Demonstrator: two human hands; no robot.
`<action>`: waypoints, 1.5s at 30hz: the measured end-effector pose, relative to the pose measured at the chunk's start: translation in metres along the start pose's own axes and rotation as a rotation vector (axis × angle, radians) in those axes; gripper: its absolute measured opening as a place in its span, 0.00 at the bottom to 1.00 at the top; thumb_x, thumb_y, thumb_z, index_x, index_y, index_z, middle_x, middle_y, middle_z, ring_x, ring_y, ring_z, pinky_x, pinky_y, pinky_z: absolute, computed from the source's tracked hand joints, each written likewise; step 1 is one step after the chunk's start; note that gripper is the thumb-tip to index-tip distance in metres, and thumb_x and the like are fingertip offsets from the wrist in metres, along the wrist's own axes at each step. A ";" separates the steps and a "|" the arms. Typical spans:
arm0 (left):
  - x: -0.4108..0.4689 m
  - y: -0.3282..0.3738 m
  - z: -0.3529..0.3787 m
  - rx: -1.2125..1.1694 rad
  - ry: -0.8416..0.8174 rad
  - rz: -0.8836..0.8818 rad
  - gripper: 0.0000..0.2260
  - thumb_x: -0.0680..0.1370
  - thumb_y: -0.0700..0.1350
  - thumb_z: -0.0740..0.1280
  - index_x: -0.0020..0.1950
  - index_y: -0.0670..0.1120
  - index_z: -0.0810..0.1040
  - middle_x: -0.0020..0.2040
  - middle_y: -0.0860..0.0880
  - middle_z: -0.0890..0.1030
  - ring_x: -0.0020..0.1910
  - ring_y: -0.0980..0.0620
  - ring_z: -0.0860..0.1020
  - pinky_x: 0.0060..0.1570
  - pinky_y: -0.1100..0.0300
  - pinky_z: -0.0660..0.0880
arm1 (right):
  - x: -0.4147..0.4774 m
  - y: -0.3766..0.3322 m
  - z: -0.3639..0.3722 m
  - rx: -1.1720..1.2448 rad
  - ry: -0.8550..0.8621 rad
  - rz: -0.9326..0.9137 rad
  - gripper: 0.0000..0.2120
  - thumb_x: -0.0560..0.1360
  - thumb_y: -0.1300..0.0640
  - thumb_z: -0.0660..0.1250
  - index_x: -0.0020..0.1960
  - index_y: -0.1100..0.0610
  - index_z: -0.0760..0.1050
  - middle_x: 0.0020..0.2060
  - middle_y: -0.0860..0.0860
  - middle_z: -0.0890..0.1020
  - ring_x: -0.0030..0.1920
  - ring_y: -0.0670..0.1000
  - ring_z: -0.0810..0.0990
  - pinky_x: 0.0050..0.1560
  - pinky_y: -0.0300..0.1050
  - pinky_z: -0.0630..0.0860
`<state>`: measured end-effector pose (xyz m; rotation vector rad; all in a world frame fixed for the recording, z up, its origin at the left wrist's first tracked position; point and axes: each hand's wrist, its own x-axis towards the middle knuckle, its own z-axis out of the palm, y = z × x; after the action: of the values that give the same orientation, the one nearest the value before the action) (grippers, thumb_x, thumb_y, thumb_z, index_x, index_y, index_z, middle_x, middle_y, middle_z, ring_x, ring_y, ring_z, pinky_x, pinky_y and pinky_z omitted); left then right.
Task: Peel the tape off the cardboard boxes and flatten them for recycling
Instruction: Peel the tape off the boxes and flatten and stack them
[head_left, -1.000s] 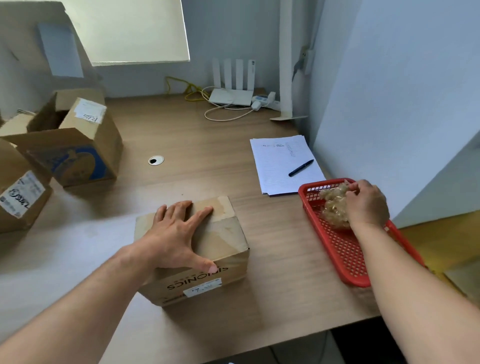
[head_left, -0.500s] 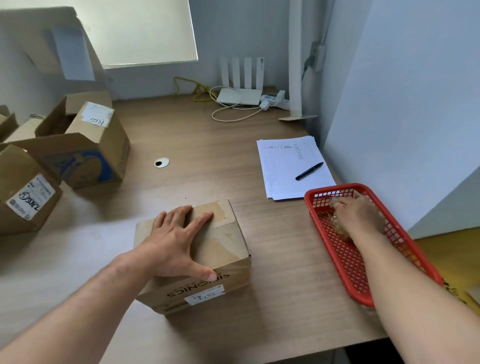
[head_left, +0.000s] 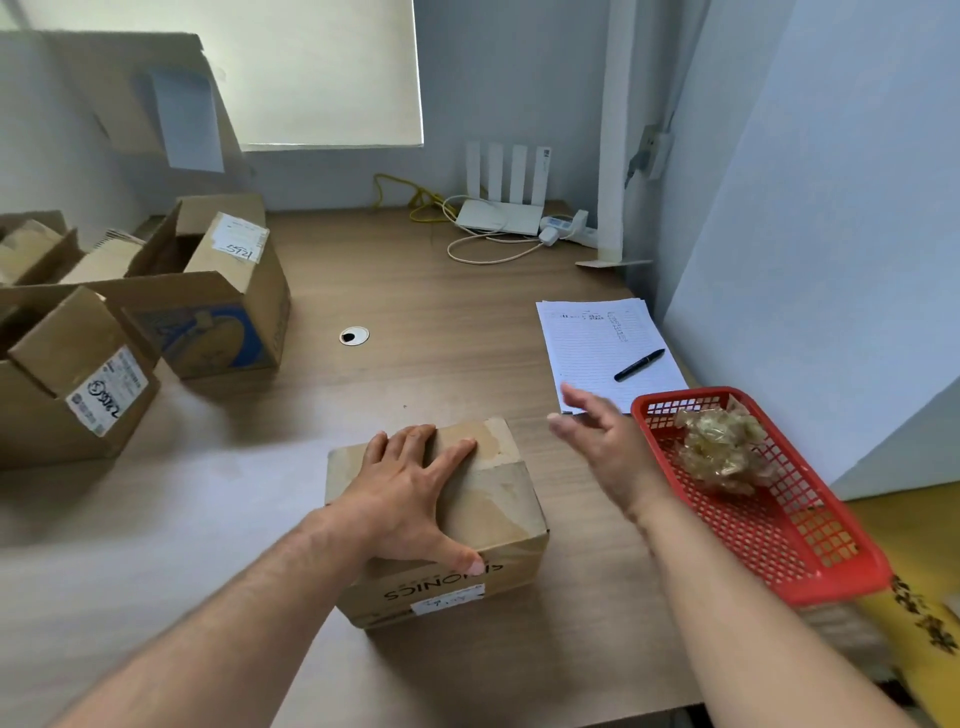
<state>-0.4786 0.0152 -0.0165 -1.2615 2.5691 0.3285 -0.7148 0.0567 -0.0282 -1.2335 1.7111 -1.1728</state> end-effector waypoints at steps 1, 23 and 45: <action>-0.004 -0.002 0.001 0.009 0.003 0.007 0.57 0.59 0.79 0.64 0.77 0.60 0.38 0.78 0.44 0.45 0.77 0.44 0.42 0.74 0.46 0.36 | -0.007 -0.006 0.020 0.007 -0.104 -0.009 0.32 0.70 0.44 0.72 0.72 0.48 0.66 0.64 0.48 0.72 0.62 0.45 0.72 0.64 0.46 0.71; -0.098 -0.079 0.071 -1.002 0.300 -0.274 0.58 0.61 0.68 0.73 0.77 0.59 0.36 0.75 0.61 0.50 0.74 0.60 0.52 0.73 0.59 0.55 | -0.040 0.003 0.109 -0.114 -0.225 -0.037 0.45 0.64 0.53 0.78 0.75 0.49 0.59 0.75 0.44 0.54 0.74 0.44 0.57 0.73 0.41 0.57; -0.100 -0.087 0.081 -1.090 0.368 -0.243 0.40 0.55 0.75 0.72 0.62 0.64 0.60 0.70 0.58 0.62 0.66 0.55 0.68 0.64 0.57 0.71 | 0.013 -0.007 0.134 0.584 -0.029 0.345 0.22 0.74 0.48 0.69 0.58 0.65 0.76 0.52 0.59 0.83 0.47 0.55 0.82 0.48 0.49 0.79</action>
<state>-0.3395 0.0618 -0.0676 -2.0778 2.4619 1.7343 -0.5956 0.0081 -0.0671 -0.5722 1.3450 -1.2991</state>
